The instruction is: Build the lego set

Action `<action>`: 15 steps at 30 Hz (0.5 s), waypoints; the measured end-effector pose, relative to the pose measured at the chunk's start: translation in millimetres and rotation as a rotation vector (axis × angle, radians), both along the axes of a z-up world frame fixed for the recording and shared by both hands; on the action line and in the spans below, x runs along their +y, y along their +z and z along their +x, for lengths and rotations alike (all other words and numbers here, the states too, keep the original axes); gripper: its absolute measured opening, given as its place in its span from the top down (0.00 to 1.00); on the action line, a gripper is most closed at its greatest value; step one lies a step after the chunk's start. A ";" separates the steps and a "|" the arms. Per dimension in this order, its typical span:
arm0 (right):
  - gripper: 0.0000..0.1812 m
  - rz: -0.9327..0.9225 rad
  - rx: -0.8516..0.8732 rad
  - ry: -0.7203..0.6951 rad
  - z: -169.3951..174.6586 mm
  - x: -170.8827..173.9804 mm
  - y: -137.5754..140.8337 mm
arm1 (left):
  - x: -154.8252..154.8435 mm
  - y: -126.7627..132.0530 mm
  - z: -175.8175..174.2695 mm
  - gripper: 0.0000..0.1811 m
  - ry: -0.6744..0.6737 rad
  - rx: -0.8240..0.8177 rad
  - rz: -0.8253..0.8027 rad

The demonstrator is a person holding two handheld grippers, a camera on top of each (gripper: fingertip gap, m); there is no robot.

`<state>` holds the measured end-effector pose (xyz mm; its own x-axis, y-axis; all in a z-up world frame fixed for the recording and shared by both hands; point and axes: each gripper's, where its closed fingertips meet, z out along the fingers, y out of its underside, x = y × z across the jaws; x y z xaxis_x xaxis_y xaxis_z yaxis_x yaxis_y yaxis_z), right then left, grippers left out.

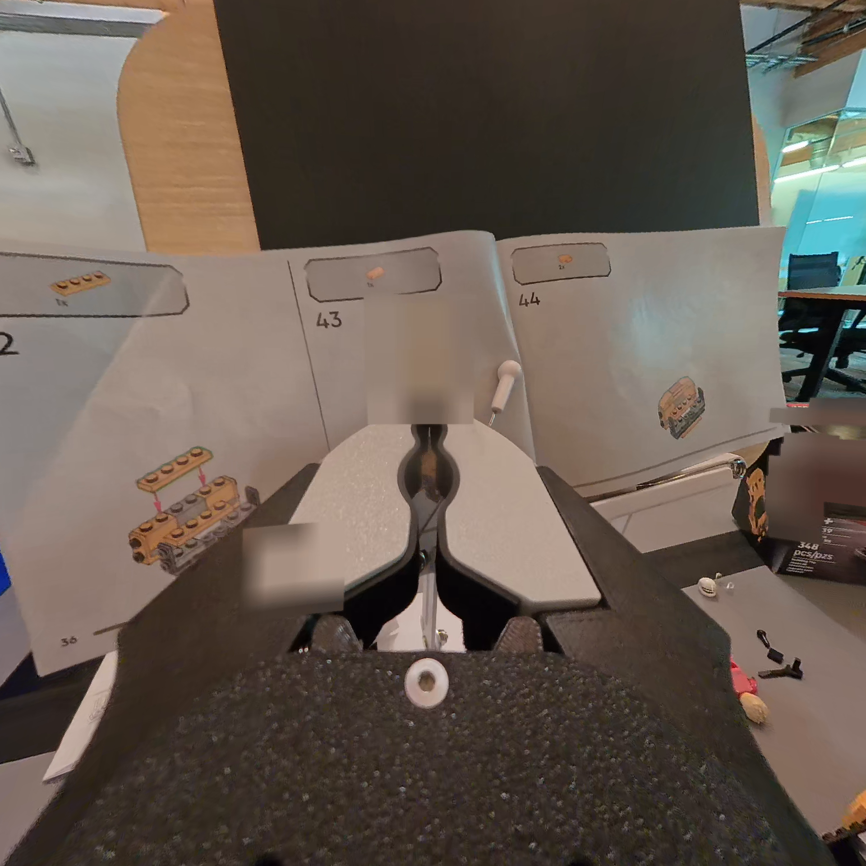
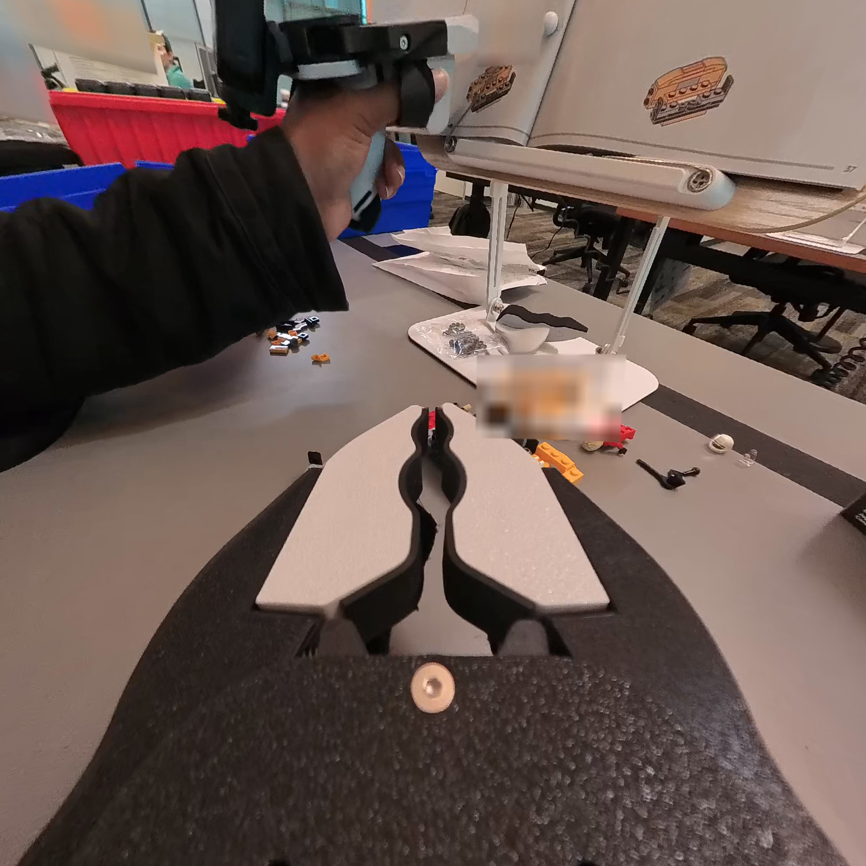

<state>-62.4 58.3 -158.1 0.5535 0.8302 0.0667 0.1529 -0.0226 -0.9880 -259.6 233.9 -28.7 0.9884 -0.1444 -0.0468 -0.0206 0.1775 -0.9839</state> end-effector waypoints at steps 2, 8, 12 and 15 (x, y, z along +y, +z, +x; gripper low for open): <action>0.99 0.000 0.000 0.001 -0.1 -0.2 0.1 | 0.1 -1.7 1.8 1.00 -0.003 0.001 -0.002; 0.99 -0.001 0.000 0.003 -0.4 -0.3 -0.2 | 0.0 -1.8 3.3 1.00 -0.002 0.009 0.006; 0.99 -0.002 0.000 0.002 -0.3 -0.2 -0.3 | -1.1 -3.5 0.2 1.00 0.013 0.016 0.008; 0.99 -0.002 0.001 0.002 0.0 0.0 -0.3 | -3.0 -5.7 -3.3 1.00 0.013 0.009 0.003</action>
